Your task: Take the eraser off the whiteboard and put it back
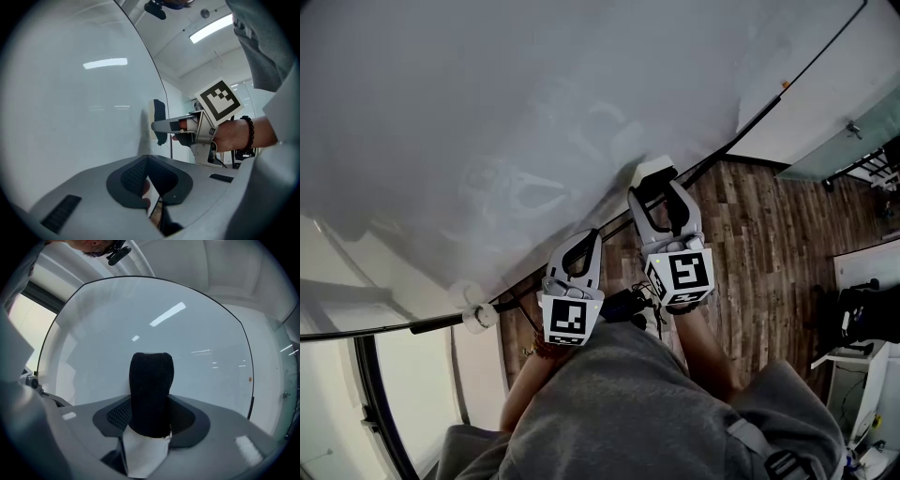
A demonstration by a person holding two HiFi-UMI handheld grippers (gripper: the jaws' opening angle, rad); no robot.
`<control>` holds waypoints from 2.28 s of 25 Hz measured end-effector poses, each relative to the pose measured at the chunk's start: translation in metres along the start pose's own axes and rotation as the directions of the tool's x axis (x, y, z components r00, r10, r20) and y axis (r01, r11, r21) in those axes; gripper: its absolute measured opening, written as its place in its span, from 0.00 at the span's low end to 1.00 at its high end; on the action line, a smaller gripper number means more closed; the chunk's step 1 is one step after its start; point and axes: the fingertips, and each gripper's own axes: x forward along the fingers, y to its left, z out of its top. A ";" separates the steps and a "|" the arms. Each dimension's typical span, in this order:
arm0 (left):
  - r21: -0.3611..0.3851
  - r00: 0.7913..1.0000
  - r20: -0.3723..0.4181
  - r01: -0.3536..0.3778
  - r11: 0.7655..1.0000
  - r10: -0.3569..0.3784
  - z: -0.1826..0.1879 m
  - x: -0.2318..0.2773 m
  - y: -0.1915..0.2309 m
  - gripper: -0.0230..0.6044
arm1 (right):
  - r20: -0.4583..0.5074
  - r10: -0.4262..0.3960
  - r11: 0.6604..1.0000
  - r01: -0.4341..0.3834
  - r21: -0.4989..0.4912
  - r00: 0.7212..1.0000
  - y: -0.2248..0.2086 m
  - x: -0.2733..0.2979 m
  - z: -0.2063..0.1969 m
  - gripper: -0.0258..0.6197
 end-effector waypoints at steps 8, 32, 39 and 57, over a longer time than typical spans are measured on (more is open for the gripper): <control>-0.004 1.000 0.001 0.025 1.000 -0.025 -0.001 -0.009 -0.008 0.05 | -0.006 -0.018 1.000 0.019 0.019 1.000 0.003 -0.012 -0.002 0.41; -0.025 0.992 0.035 0.120 0.992 -0.119 0.000 -0.038 -0.032 0.05 | -0.031 -0.176 0.984 0.176 0.011 0.984 0.002 -0.078 0.001 0.41; -0.069 0.987 0.030 0.159 0.985 -0.157 0.000 -0.047 -0.034 0.05 | -0.034 -0.212 0.977 0.213 0.014 0.977 0.008 -0.095 -0.002 0.41; -0.093 0.971 0.022 0.240 0.966 -0.239 -0.002 -0.056 -0.054 0.05 | -0.045 -0.277 0.960 0.278 0.027 0.960 0.011 -0.133 -0.017 0.41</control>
